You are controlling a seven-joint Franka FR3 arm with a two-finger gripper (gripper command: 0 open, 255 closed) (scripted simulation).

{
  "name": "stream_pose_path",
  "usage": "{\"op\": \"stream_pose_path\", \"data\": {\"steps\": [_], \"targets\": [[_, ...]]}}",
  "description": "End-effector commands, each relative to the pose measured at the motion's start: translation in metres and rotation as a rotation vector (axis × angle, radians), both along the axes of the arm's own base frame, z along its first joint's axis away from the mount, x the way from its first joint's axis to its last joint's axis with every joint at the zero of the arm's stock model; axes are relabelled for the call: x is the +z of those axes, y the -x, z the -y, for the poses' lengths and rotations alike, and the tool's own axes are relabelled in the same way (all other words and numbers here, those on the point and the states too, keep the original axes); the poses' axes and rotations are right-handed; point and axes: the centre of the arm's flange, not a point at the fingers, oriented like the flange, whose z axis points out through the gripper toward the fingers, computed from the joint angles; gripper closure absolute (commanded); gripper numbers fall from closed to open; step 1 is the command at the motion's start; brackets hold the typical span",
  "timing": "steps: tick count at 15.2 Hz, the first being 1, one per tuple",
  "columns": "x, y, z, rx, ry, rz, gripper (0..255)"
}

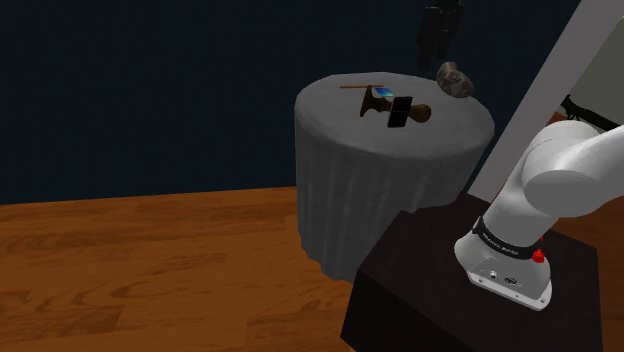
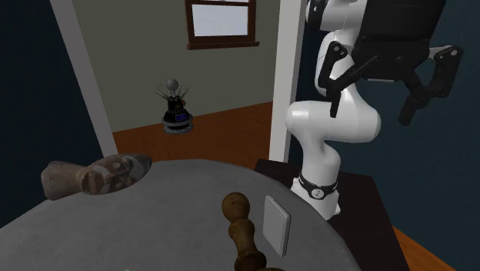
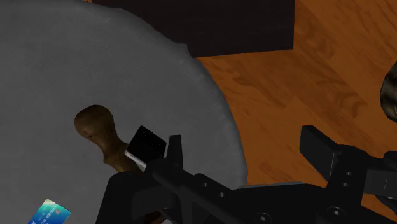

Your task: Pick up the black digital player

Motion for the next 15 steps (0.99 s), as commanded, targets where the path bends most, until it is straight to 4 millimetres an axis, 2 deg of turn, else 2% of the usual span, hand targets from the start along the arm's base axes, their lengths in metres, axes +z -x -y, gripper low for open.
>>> {"op": "stream_pose_path", "data": {"steps": [1,8,15], "targets": [[0.000,0.000,0.000,0.000,0.000,0.000,0],[-0.057,-0.063,0.065,-0.243,-0.045,-0.090,0],[-0.118,-0.102,0.135,-0.474,-0.088,-0.176,0]]}}
